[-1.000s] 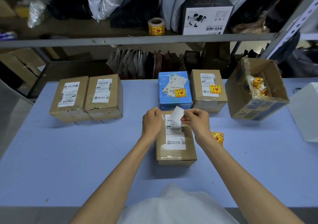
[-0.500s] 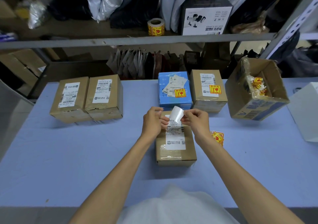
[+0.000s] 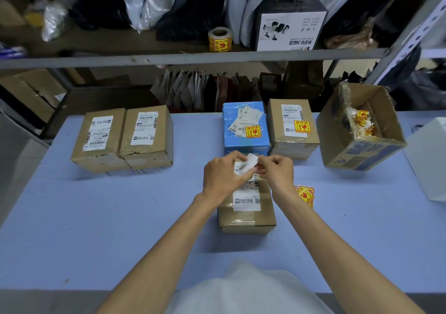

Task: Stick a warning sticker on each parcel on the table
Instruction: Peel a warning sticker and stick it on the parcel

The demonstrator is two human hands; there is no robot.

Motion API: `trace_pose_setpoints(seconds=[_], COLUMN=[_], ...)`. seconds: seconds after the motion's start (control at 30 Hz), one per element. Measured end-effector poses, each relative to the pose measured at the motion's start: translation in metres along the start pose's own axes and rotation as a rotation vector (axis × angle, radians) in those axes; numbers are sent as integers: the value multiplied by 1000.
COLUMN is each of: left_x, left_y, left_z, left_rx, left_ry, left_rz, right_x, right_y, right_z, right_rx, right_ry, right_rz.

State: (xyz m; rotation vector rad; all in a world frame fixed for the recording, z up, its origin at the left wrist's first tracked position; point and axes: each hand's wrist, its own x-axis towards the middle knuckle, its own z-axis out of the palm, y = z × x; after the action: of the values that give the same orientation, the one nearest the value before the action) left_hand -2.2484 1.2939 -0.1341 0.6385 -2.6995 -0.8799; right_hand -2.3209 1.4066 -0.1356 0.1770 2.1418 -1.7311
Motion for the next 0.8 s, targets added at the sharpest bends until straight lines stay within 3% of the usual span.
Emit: trace_pose_setpoints(seconds=[0.17,0.33,0.4,0.5,0.63,0.8], left_x=[1,2,6,11,10,7], left_y=[4,5,2,-4,-4,-8], left_z=[8,6,4,-1,-5,-1], left_rx=[100,89,-71,-495,-705,-721], left_ry=[-1,40,42,23,-28,-83], left_rz=[46,-62,-234,-459,-499,-526], right_x=[-1,-4,-4,-1,0,-4], right_y=[2,-2,0,9,12,8], right_z=[1,-2,-4,-5,-1,2], right_rx=[-31,110,172,20,58,70], right_ry=[29,-124,-117,-62,-139,-147], right_rz=[-2,-8,-8,-57,17,-29])
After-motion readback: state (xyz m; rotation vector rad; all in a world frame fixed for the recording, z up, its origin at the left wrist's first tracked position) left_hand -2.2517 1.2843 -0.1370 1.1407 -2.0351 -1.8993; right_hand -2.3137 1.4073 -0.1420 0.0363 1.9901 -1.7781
